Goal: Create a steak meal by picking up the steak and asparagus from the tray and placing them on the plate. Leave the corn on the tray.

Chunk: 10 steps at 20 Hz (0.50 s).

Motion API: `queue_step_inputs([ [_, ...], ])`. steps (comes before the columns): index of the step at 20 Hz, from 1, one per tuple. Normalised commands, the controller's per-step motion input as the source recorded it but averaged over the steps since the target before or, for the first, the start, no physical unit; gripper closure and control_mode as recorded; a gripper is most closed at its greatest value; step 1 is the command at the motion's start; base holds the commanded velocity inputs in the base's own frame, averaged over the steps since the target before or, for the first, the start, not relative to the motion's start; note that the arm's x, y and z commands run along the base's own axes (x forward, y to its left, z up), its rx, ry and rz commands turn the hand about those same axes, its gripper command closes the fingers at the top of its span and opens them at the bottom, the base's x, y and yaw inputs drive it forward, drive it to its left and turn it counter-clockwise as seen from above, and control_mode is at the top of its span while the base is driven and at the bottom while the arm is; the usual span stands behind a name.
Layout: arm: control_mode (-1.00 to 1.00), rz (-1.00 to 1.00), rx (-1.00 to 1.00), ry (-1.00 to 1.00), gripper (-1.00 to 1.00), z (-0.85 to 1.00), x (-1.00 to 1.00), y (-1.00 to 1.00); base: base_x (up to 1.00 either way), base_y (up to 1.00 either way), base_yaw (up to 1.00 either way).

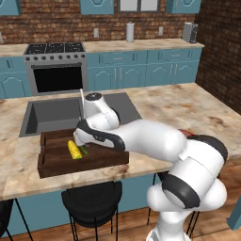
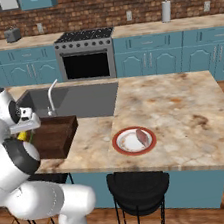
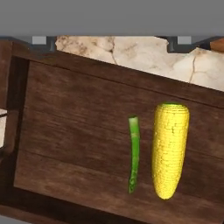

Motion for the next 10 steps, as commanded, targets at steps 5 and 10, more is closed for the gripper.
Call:
queue_step_inputs([
  [5,-1.00,0.00,0.00,0.00,-1.00,-0.49,0.24,0.00,0.00,0.00,0.00],
  [10,-1.00,0.00,0.01,0.00,-1.00,-0.43,0.24,0.01,0.00,0.00,0.00],
])
